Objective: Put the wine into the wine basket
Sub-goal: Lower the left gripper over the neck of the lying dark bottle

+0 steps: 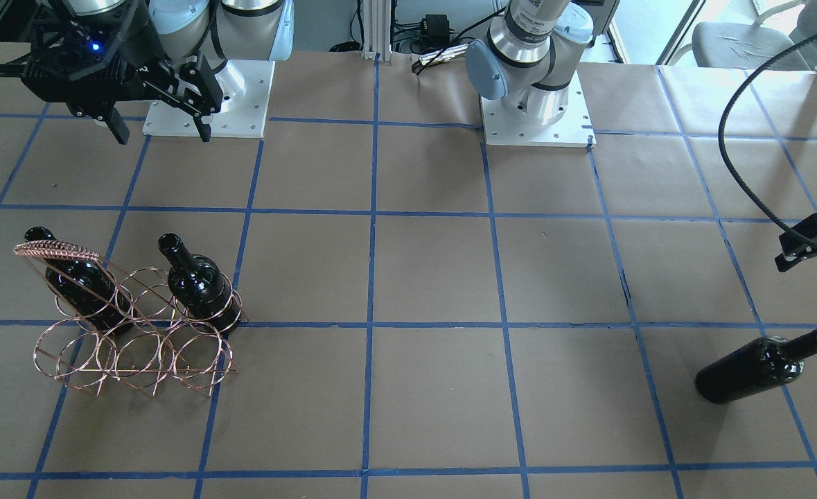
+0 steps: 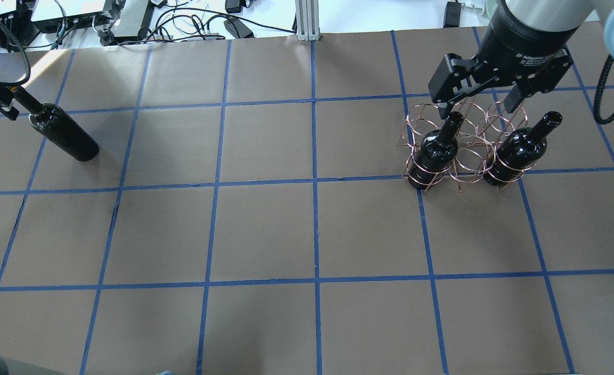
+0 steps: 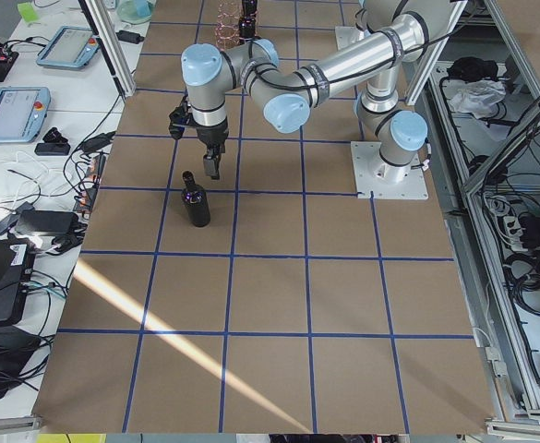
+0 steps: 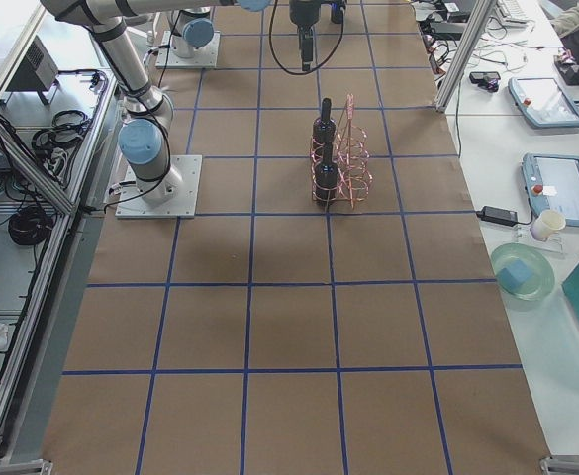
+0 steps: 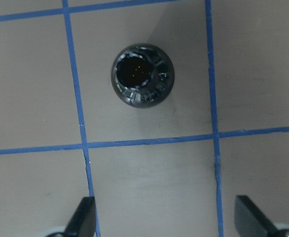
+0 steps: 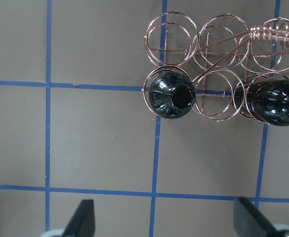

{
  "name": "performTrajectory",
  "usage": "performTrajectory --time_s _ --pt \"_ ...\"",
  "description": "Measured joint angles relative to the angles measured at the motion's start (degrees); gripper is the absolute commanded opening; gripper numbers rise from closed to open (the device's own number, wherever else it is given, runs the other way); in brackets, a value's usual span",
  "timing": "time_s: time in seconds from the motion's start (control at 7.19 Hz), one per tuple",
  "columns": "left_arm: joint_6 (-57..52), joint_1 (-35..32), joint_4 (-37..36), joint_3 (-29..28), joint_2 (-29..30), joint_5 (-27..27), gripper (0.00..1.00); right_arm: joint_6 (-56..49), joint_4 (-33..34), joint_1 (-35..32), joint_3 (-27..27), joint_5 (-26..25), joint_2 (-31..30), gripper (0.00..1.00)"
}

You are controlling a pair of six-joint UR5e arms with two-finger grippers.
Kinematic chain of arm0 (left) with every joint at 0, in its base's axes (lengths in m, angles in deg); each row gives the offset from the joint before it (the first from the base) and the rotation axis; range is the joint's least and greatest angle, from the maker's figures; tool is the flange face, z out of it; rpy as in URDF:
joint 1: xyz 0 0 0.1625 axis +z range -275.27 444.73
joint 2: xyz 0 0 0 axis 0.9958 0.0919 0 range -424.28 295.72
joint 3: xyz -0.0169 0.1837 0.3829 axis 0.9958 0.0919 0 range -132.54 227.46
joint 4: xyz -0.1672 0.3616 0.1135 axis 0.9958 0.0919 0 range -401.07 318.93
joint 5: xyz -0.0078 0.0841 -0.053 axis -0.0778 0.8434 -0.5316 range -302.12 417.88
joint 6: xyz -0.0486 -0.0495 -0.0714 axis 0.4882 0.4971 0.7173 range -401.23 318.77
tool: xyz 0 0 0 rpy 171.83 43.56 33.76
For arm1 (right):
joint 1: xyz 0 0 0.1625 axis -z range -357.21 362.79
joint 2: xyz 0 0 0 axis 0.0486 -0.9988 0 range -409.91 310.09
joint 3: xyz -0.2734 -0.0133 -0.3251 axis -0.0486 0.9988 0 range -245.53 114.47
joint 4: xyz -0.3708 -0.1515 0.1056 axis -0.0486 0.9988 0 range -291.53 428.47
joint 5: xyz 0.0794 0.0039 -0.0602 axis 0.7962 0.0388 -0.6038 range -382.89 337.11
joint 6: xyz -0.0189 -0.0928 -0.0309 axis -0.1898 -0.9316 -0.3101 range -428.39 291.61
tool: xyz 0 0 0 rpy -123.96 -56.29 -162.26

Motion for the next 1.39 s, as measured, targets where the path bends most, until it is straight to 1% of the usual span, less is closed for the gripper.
performTrajectory --time_s 0.14,0.42,0.7,0.97,1.11,1.25,1.39 --pt "-0.4 0.2 -1.4 -1.4 1.9 -1.4 1.00 0.0 -0.1 0.0 0.0 0.0 0.0 1.00" --pt "-1.5 0.3 -6.1 -2.4 5.3 -3.2 1.00 0.0 -0.1 0.0 0.0 0.1 0.0 1.00" --pt "-2.9 0.2 -7.4 -2.5 6.6 -3.9 0.99 0.0 -0.2 0.0 -0.1 0.1 0.0 1.00" --pt "-3.1 -0.1 -7.4 -2.4 7.2 -4.9 0.92 0.1 -0.2 0.0 -0.1 0.1 0.0 1.00" --pt "-3.1 -0.2 -7.6 -2.4 7.6 -5.0 0.85 0.1 -0.2 0.0 -0.1 0.1 0.0 1.00" --pt "-3.1 -0.2 -7.7 -2.2 8.0 -5.1 0.79 0.1 -0.2 0.0 -0.1 0.1 0.0 1.00" --pt "-3.0 -0.3 -7.8 -2.1 8.2 -5.3 0.76 0.0 -0.2 0.0 -0.1 0.1 0.0 1.00"
